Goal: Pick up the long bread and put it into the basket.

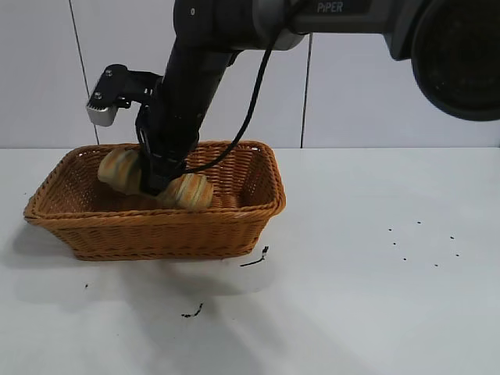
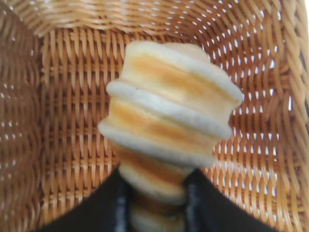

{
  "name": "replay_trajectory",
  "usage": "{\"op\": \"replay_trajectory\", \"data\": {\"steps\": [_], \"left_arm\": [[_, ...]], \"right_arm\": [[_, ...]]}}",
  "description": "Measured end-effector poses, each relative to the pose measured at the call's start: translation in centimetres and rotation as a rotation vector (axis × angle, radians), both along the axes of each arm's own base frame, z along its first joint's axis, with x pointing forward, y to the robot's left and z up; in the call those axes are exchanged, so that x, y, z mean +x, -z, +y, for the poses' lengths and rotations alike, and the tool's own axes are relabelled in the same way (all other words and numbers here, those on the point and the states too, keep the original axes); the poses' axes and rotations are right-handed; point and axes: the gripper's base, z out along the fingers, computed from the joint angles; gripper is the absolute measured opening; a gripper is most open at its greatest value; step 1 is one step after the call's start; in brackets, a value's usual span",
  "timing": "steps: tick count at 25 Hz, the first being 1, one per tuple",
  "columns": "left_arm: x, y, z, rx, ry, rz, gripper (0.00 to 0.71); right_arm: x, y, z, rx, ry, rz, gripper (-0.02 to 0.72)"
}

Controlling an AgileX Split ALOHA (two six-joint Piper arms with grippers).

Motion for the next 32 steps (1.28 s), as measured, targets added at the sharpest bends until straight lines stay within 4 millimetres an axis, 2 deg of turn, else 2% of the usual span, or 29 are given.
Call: {"op": "replay_trajectory", "data": {"steps": [3,5,10,13,16,20,25,29,32], "left_arm": [[0.0,0.0,0.0,0.0,0.0,0.0,0.696],[0.0,0.0,0.0,0.0,0.0,0.0,0.696],[0.0,0.0,0.0,0.0,0.0,0.0,0.696],[0.0,0.0,0.0,0.0,0.0,0.0,0.696],[0.0,0.0,0.0,0.0,0.0,0.0,0.696],[0.0,0.0,0.0,0.0,0.0,0.0,0.696],[0.0,0.0,0.0,0.0,0.0,0.0,0.696],[0.0,0.0,0.0,0.0,0.0,0.0,0.696],[0.0,0.0,0.0,0.0,0.0,0.0,0.696]], "right_arm": [[0.2,-2.1,-0.5,0.039,0.035,-0.013,0.651],[0.3,-3.7,-1.2,0.086,0.123,0.012,0.651],[0.2,-8.4,-3.1,0.293,0.567,0.182,0.652],[0.6,-9.9,-4.8,0.343,0.749,0.237,0.652],[1.8,-10.0,-7.2,0.347,0.854,0.255,0.652],[4.1,-9.7,-12.2,0.325,0.973,0.255,0.652],[6.7,-9.5,-20.5,0.294,1.164,0.233,0.652],[7.8,-9.4,-27.1,0.293,1.299,0.225,0.652],[8.1,-9.4,-30.8,0.301,1.379,0.222,0.652]]}}
